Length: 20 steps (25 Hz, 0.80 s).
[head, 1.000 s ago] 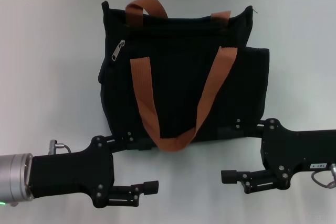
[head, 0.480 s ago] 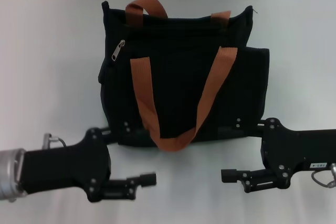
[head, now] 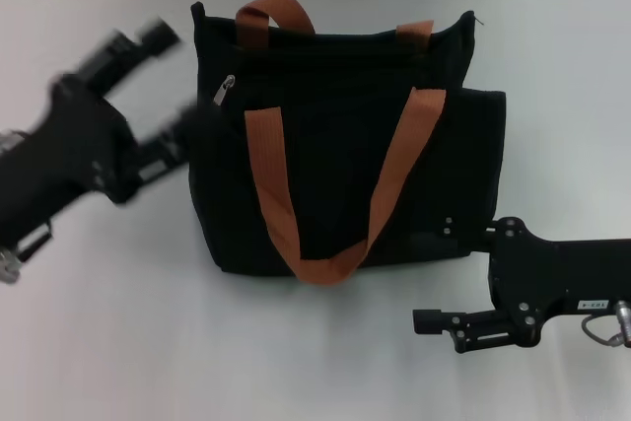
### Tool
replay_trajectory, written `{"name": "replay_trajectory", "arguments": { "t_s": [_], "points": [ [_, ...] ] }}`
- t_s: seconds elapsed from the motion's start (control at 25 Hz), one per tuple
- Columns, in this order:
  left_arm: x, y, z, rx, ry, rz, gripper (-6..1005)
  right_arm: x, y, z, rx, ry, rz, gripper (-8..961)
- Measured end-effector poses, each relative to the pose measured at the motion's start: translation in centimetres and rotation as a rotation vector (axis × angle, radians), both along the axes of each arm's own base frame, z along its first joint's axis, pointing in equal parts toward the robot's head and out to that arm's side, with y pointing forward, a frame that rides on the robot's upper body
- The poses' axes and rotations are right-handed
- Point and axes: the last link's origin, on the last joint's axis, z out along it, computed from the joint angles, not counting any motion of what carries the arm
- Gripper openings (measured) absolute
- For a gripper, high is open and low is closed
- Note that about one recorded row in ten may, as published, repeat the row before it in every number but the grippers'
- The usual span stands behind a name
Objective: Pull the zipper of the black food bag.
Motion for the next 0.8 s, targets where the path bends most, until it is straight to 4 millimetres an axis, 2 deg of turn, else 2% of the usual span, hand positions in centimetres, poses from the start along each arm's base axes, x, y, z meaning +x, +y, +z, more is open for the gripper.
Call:
{"name": "replay_trajectory", "arguments": {
  "t_s": [0.2,0.24,0.28,0.44,0.6,0.8],
  "points": [
    [-1.5,1.3,1.1,0.070,0.045,0.104,830,0.0,-0.1,0.1,0.000,0.006,-0.002,816],
    [-2.5,2.0,1.7,0.072,0.105,0.148,830,0.0,-0.1,0.1,-0.001,0.005,-0.002,816],
    [-2.5,2.0,1.7,0.072,0.105,0.148,830,0.0,-0.1,0.1,-0.003,0.005,-0.001,817],
    [-4.7,2.8,2.2,0.039,0.256,0.214,829,0.0,-0.1,0.1,-0.005,0.004,0.000,817],
    [-5.1,2.8,2.0,0.014,0.310,0.212,829,0.0,-0.2,0.1,-0.009,0.004,-0.004,817],
    [-5.1,3.1,0.4,-0.036,0.408,0.191,828,0.0,-0.1,0.1,-0.020,0.006,-0.015,817]
  ]
}}
